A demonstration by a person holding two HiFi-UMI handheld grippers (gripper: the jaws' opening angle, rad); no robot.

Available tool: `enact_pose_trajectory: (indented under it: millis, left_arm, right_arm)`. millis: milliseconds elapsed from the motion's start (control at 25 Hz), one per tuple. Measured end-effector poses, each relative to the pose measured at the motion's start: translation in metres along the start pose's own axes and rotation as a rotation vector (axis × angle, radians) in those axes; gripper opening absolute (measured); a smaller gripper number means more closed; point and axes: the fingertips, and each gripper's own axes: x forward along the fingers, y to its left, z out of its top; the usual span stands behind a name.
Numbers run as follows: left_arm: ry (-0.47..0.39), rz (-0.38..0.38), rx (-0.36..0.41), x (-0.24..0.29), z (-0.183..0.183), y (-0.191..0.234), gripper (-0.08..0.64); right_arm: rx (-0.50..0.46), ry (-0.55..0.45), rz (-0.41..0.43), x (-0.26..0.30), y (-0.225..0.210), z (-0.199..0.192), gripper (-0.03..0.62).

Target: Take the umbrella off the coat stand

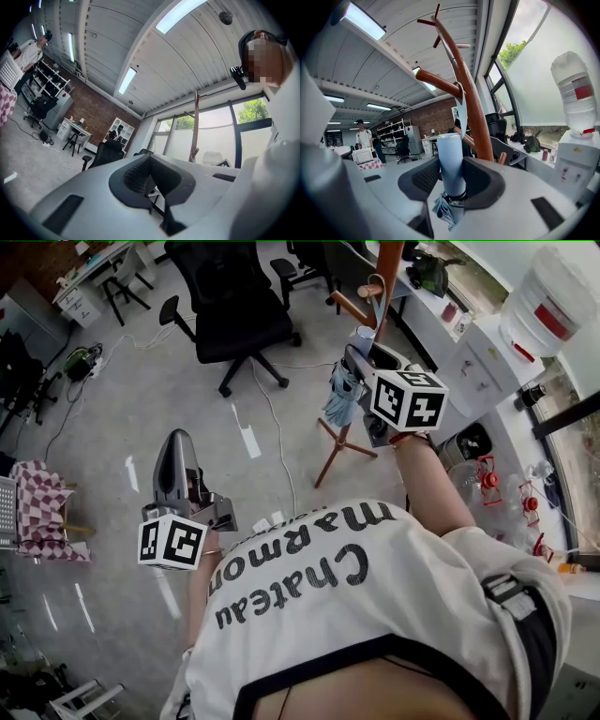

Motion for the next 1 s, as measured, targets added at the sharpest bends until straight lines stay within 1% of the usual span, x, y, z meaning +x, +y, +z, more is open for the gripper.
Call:
enact_pose_trajectory:
  millis: [200, 720, 1000]
  left_arm:
    - [-0.006, -0.008, -0.003, -0.003, 0.001, -0.001, 0.011]
    - [-0.017, -0.048, -0.012, -0.009, 0.008, -0.004, 0.011]
    - [-0.022, -0.057, -0.011, -0.016, 0.011, -0.004, 0.011]
  right_arm:
    - [0.007, -0.011, 0.006, -0.007, 0.004, 0.003, 0.166]
    - [-0.028, -0.041, 0.018, -0.025, 0.027, 0.017, 0.164]
    - [-0.043, -0.053, 0.026, -0.034, 0.038, 0.022, 0.163]
